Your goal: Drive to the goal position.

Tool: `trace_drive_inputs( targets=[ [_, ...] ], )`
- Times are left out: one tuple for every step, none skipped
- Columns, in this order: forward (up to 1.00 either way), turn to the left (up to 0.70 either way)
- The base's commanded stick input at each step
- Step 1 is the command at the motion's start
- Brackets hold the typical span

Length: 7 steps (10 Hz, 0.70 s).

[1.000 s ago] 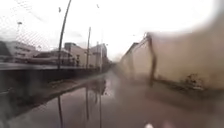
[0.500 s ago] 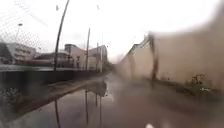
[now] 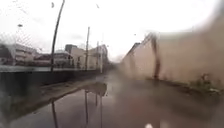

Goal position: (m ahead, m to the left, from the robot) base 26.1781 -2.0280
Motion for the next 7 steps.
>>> trace_drive_inputs(
  targets=[
    [0.5, 0.04],
    [0.5, 0.04],
    [0.5, 0.04],
    [0.5, 0.04],
    [0.5, 0.04],
    [0.5, 0.04],
    [0.5, 0.04]
  ],
)
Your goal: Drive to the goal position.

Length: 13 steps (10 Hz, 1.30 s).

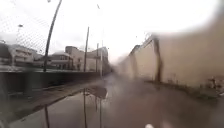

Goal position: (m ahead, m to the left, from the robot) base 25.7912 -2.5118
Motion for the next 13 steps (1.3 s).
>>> trace_drive_inputs(
  targets=[
    [0.5, 0.04],
    [0.5, 0.04],
    [0.5, 0.05],
    [0.5, 0.05],
    [0.5, 0.05],
    [0.5, 0.05],
    [0.5, 0.05],
    [0.5, 0.05],
    [0.5, 0.05],
    [0.5, 0.05],
    [0.5, 0.05],
    [0.5, 0.05],
    [0.5, 0.05]
  ],
)
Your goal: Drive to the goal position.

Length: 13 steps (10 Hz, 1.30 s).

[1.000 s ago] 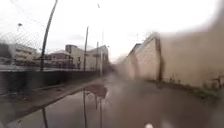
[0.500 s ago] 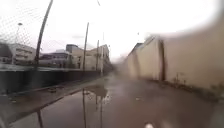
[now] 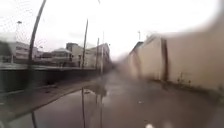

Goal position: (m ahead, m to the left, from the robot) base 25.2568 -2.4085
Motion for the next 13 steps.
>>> trace_drive_inputs(
  targets=[
    [0.5, 0.05],
    [0.5, 0.05],
    [0.5, 0.05],
    [0.5, 0.05],
    [0.5, 0.05],
    [0.5, 0.05],
    [0.5, 0.05],
    [0.5, 0.05],
    [0.5, 0.05],
    [0.5, 0.05],
    [0.5, 0.05],
    [0.5, 0.05],
    [0.5, 0.05]
  ],
)
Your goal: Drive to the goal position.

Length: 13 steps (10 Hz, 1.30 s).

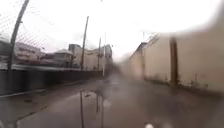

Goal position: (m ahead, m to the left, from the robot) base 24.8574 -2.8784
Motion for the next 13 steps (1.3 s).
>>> trace_drive_inputs(
  targets=[
    [0.5, 0.05],
    [0.5, 0.05],
    [0.5, 0.05],
    [0.5, 0.05],
    [0.5, 0.05],
    [0.5, 0.05],
    [0.5, 0.05],
    [0.5, 0.05],
    [0.5, 0.05],
    [0.5, 0.05],
    [0.5, 0.05],
    [0.5, 0.05],
    [0.5, 0.05]
  ],
)
